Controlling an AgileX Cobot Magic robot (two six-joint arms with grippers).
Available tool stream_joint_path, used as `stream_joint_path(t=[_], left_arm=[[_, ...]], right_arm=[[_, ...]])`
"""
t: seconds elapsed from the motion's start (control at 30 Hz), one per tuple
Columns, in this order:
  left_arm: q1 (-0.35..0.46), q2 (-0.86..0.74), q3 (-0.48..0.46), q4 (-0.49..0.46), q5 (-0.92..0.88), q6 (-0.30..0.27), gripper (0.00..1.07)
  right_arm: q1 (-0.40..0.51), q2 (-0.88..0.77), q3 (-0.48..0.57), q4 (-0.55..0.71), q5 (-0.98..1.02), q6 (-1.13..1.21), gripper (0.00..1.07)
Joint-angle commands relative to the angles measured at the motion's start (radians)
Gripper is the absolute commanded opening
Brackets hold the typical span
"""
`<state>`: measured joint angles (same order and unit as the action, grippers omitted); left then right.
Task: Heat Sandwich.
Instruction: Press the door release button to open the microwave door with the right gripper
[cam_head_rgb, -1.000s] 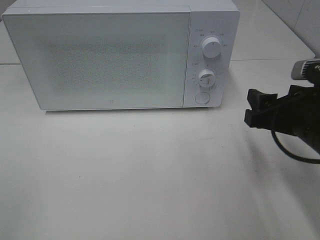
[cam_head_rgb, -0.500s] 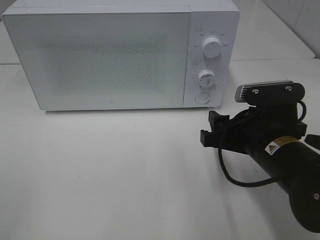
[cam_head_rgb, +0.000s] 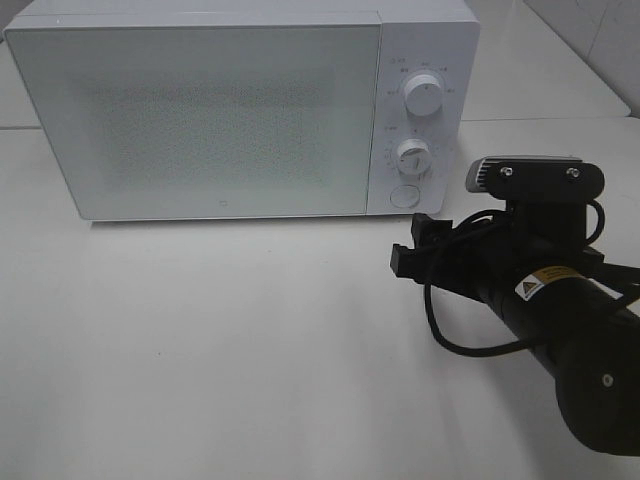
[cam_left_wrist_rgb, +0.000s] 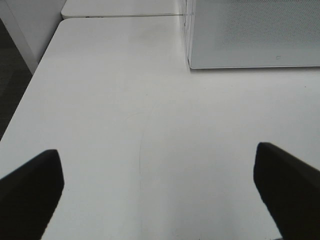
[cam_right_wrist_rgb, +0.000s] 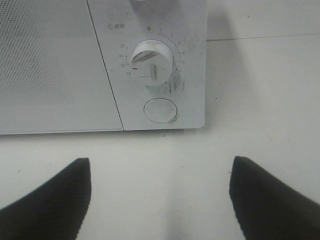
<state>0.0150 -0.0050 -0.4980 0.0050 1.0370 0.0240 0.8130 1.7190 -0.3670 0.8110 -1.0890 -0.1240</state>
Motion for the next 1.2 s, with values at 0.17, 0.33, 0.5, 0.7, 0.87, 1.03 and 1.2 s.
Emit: stream_joint_path(t=[0.17,0.33,0.5,0.7,0.87,1.03,1.2], left_arm=[[0.000,-0.021,0.004,-0.005,-0.008,-0.001,0.99],[0.000,-0.021,0.004,-0.005,-0.008,-0.001,0.99],[0.000,-0.021,0.004,-0.005,-0.008,-0.001,0.99],[0.000,-0.021,0.004,-0.005,-0.008,-0.001,0.99],[0.000,-0.021,0.004,-0.005,-0.008,-0.001,0.99],[0.000,-0.021,0.004,-0.005,-0.008,-0.001,0.99],[0.000,-0.021,0.004,-0.005,-0.008,-0.001,0.99]], right_arm=[[0.006,0.004,-0.007,-0.004,0.004,0.445,0.73],[0.006,0.004,-0.007,-0.004,0.004,0.821,0.71],[0.006,0.004,-0.007,-0.004,0.004,1.095,0.65],[0.006,0.004,-0.007,-0.004,0.002,1.324,0.51],[0.006,0.004,-0.007,0.007,0.004,1.386,0.30],[0.006,0.004,-0.007,0.007,0.005,1.387,0.07],[0.002,0.004,-0.008,0.007,0.013,1.387,0.00]])
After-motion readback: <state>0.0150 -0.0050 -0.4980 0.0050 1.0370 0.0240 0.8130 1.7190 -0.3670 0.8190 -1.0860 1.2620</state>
